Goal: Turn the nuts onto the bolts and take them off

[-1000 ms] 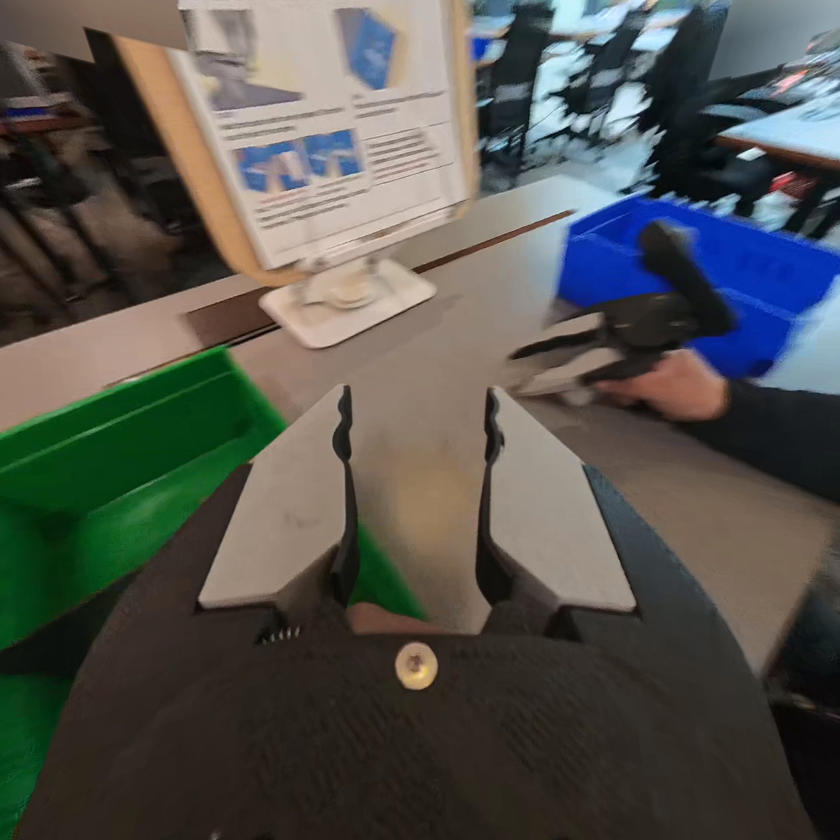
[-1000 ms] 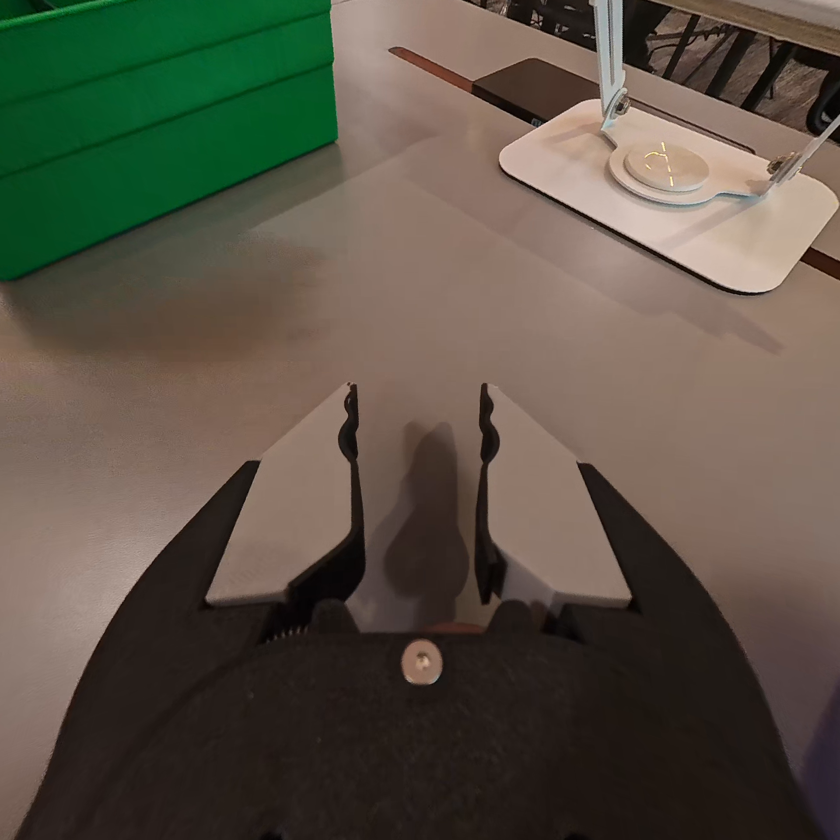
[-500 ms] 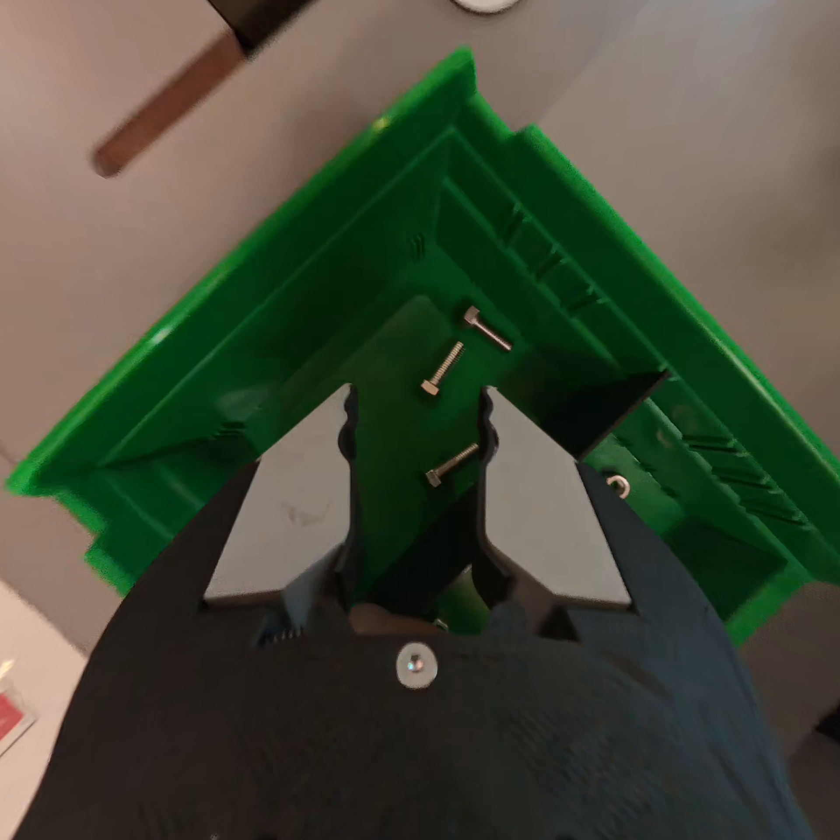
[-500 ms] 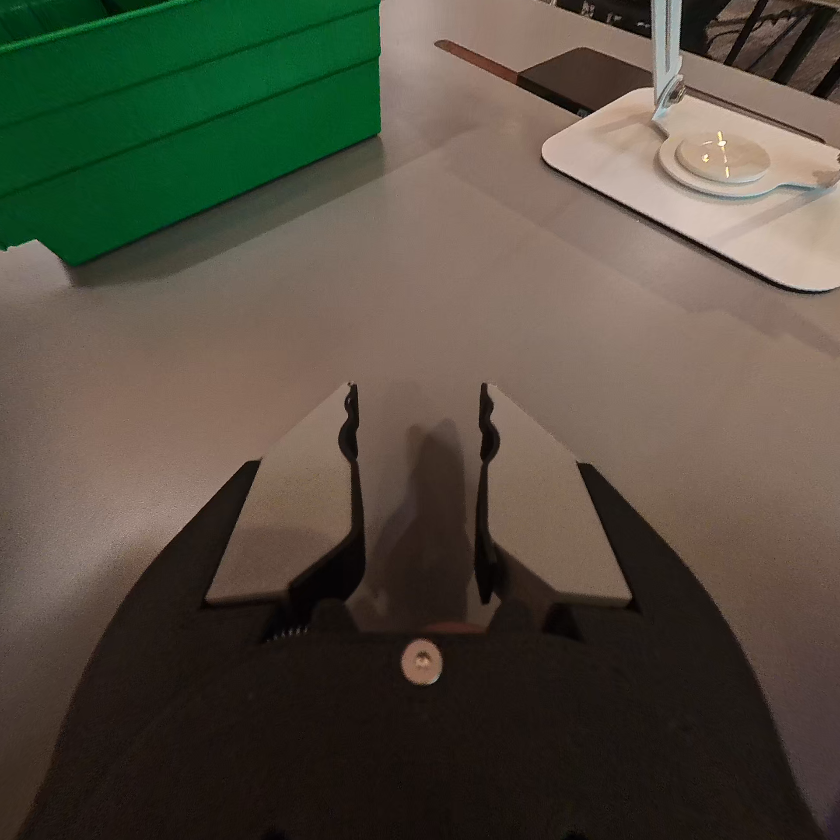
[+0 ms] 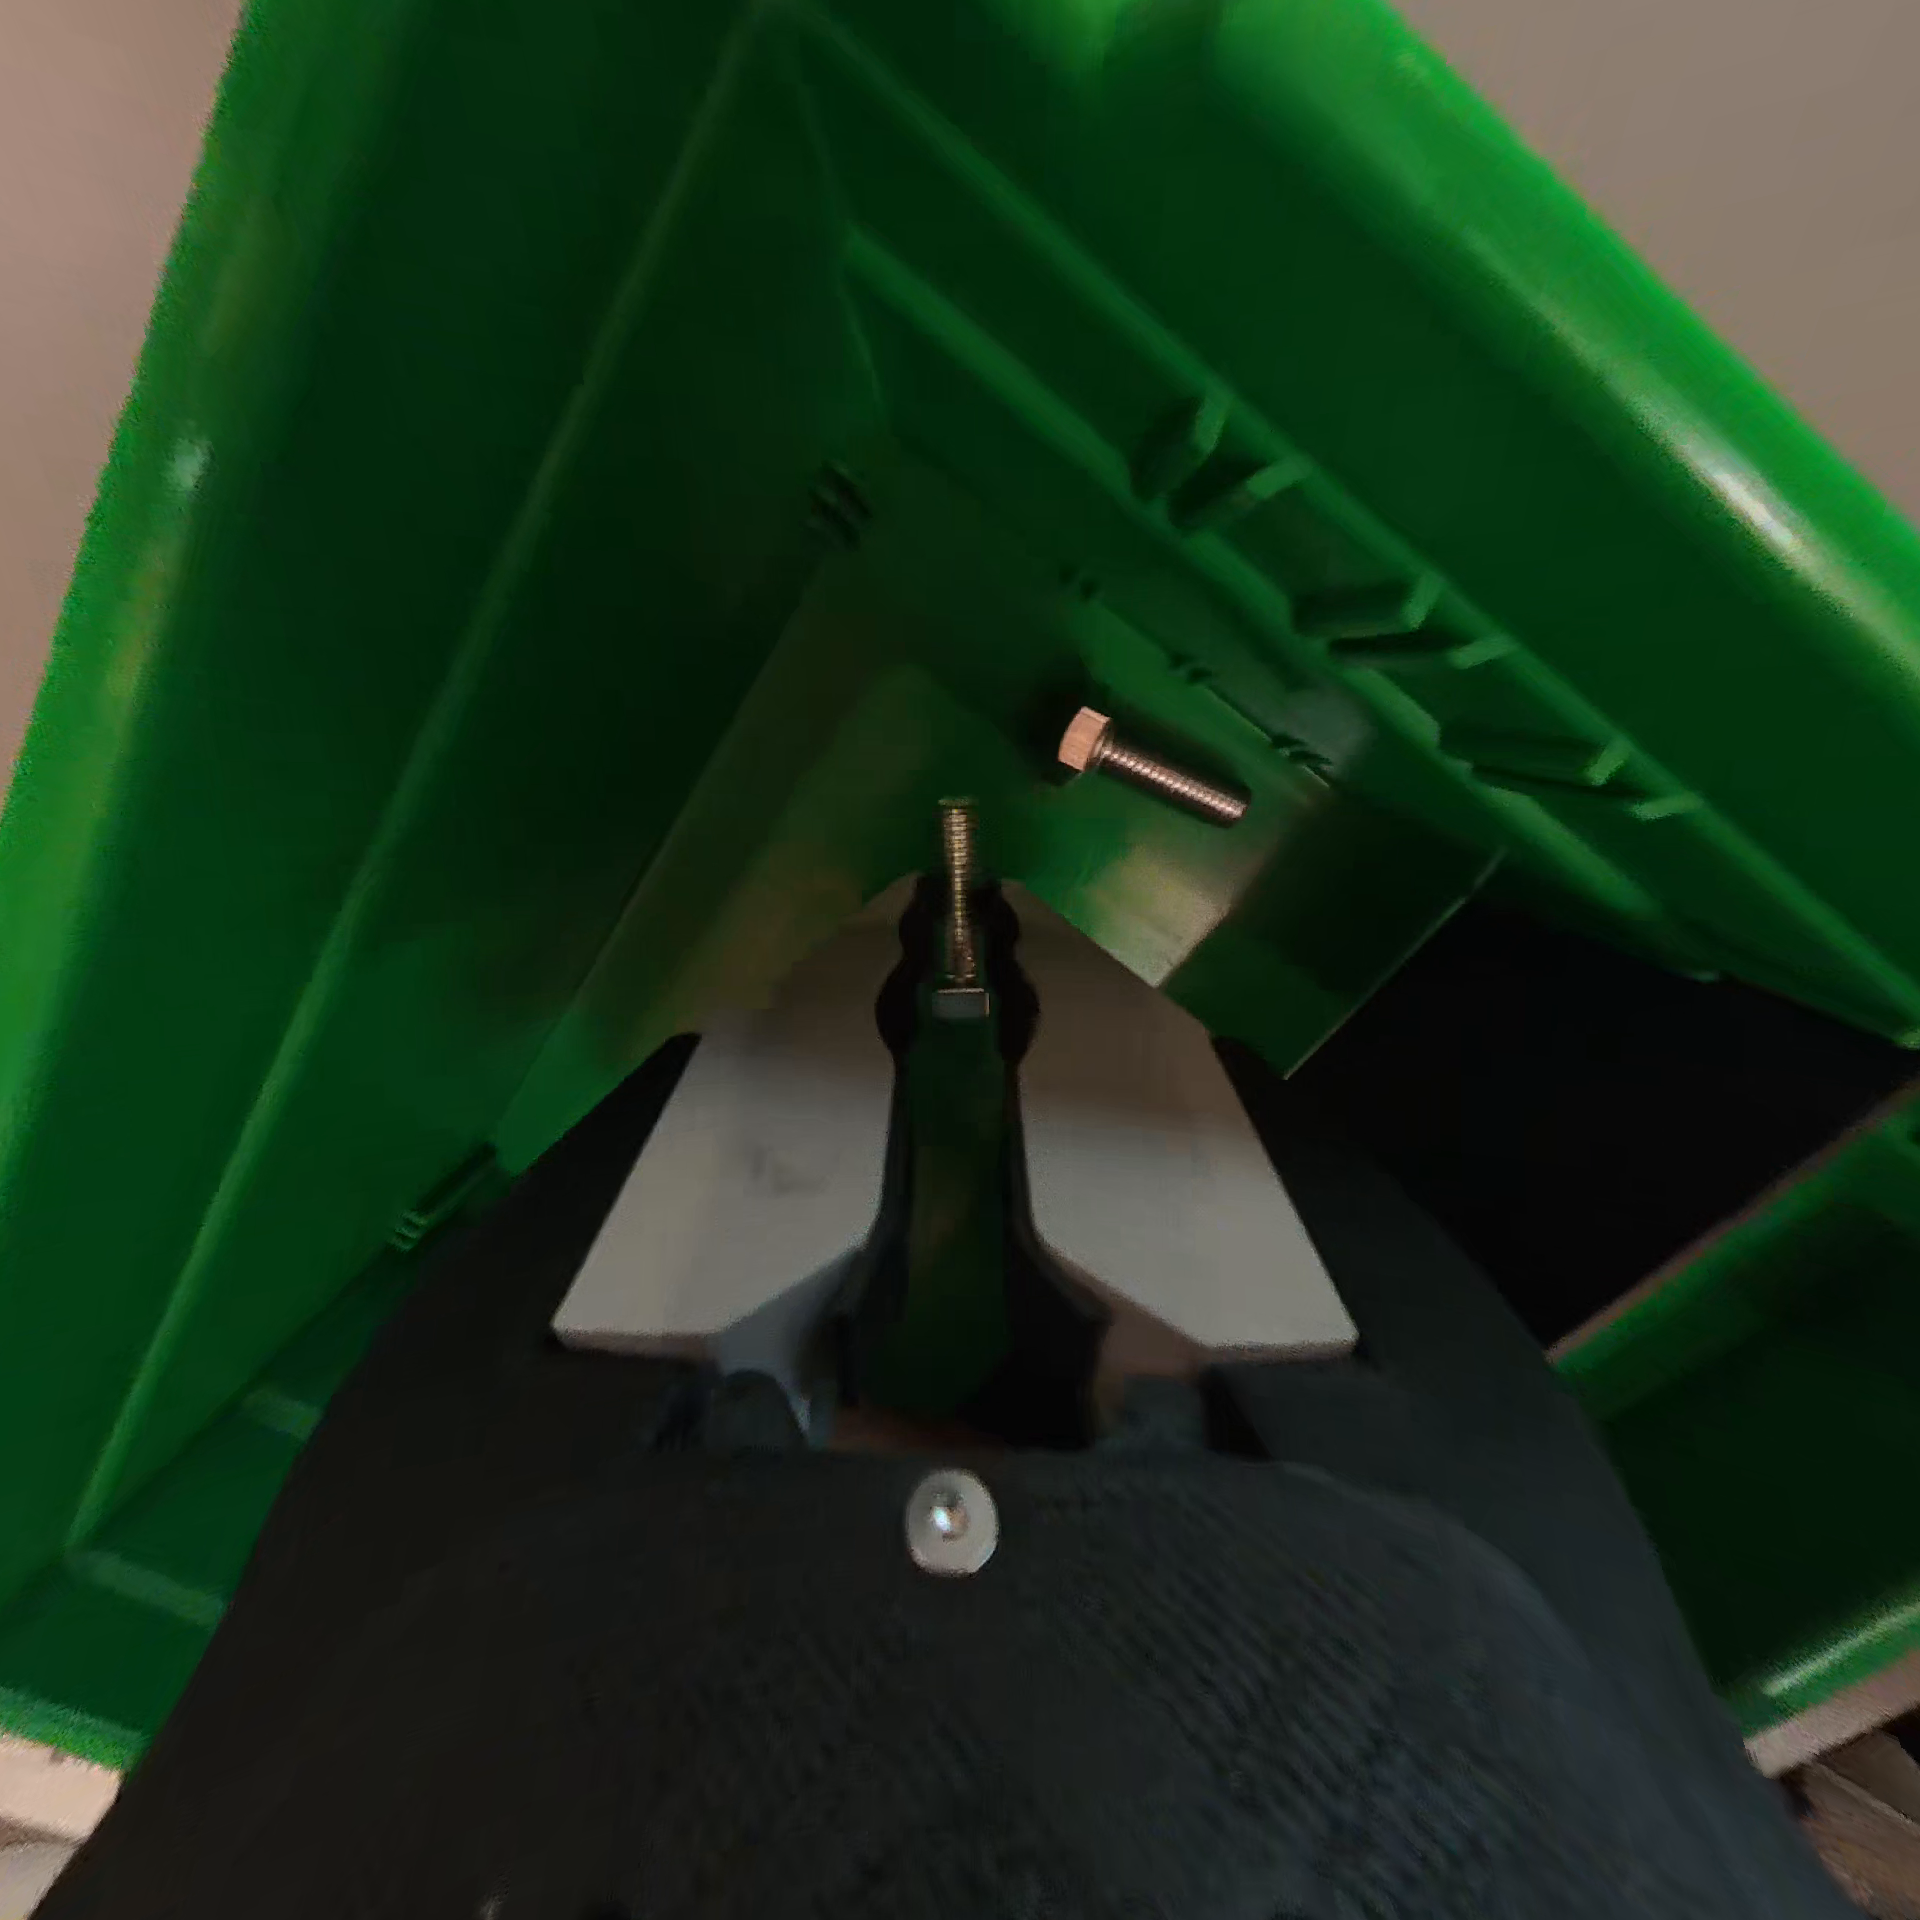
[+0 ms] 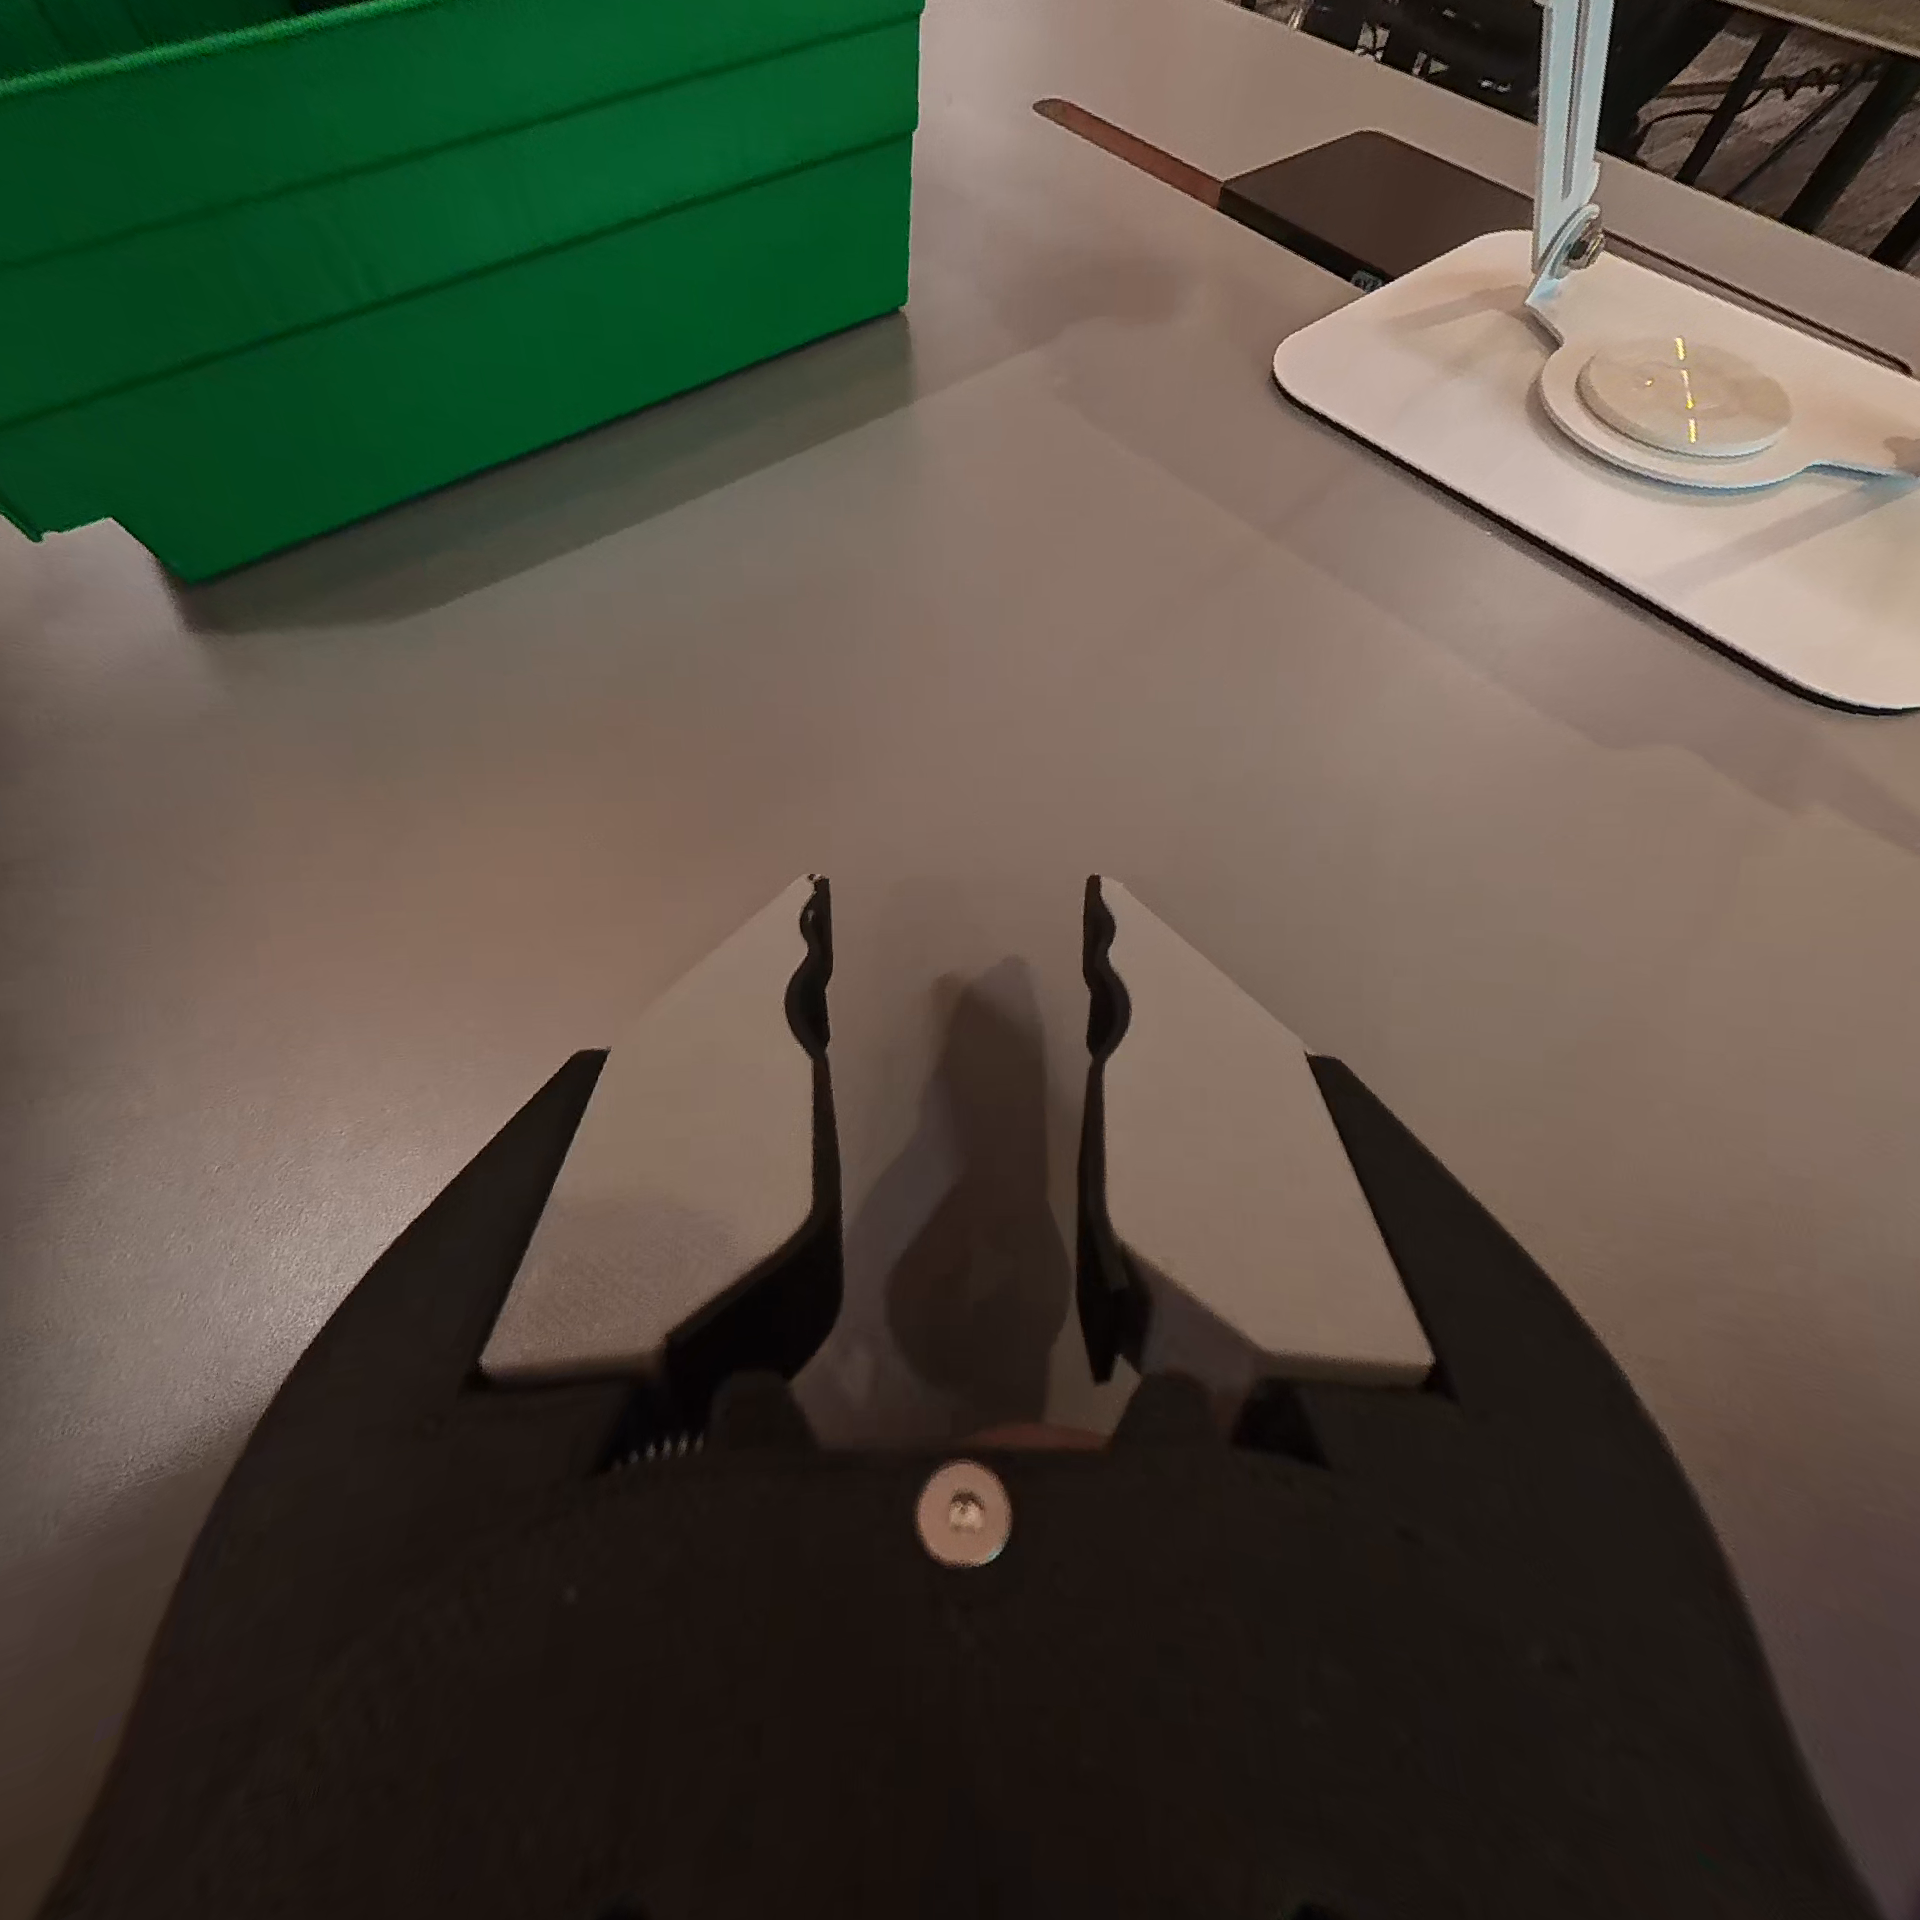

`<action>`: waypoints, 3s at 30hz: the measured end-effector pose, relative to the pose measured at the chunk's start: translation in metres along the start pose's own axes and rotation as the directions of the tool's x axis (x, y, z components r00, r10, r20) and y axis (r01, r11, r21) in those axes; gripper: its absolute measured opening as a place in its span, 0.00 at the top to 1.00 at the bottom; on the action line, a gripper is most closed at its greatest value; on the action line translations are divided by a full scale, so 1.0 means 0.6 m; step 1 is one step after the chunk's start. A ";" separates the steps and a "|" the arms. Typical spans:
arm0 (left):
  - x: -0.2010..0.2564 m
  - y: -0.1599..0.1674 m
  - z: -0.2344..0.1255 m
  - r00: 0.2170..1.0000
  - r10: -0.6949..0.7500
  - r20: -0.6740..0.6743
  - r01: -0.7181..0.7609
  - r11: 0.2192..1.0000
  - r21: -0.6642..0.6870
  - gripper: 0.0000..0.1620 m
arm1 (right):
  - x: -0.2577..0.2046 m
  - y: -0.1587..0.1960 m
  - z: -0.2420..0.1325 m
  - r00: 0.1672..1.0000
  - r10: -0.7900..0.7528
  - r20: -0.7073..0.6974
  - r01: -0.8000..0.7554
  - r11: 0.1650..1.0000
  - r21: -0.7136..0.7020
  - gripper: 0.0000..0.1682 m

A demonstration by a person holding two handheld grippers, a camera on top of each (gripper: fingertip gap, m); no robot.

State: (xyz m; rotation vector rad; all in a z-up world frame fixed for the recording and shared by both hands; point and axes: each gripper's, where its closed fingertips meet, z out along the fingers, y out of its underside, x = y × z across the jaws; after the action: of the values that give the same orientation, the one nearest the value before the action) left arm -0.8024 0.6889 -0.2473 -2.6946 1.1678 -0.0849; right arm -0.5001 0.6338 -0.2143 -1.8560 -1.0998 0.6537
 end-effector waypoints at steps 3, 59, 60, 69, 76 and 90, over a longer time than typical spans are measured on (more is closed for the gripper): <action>-0.012 0.012 -0.011 0.994 0.013 0.107 -0.011 1.000 -0.016 0.95 | 0.001 -0.002 -0.002 1.000 0.001 -0.003 -0.001 1.000 0.009 0.74; 0.500 -0.268 -0.154 0.982 0.121 -0.147 0.114 0.248 0.962 0.89 | -0.120 -0.115 -0.121 0.899 -0.069 0.433 -0.099 0.930 0.354 0.96; 0.491 -0.270 -0.145 0.985 0.087 -0.148 0.120 0.270 0.955 0.85 | -0.113 -0.113 -0.118 0.908 -0.059 0.415 -0.098 0.932 0.348 0.96; 0.494 -0.271 -0.077 0.990 0.061 -0.127 0.085 0.467 0.880 0.63 | -0.021 -0.022 -0.054 0.988 -0.097 0.122 0.088 0.993 0.075 0.96; 0.486 -0.269 -0.076 0.986 0.038 -0.161 0.124 0.475 0.871 0.66 | -0.013 0.028 -0.019 0.986 -0.106 0.125 0.113 0.992 -0.052 0.96; 0.517 -0.181 -0.208 0.989 0.091 -0.114 0.058 0.470 0.881 0.73 | -0.018 0.000 -0.037 0.985 -0.052 0.164 0.045 0.998 0.047 0.84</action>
State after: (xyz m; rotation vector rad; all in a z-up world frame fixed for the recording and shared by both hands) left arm -0.5284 0.5154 -0.1112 -1.7238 0.8100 -0.7002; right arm -0.4879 0.6151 -0.2033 -1.7574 -1.2242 0.8090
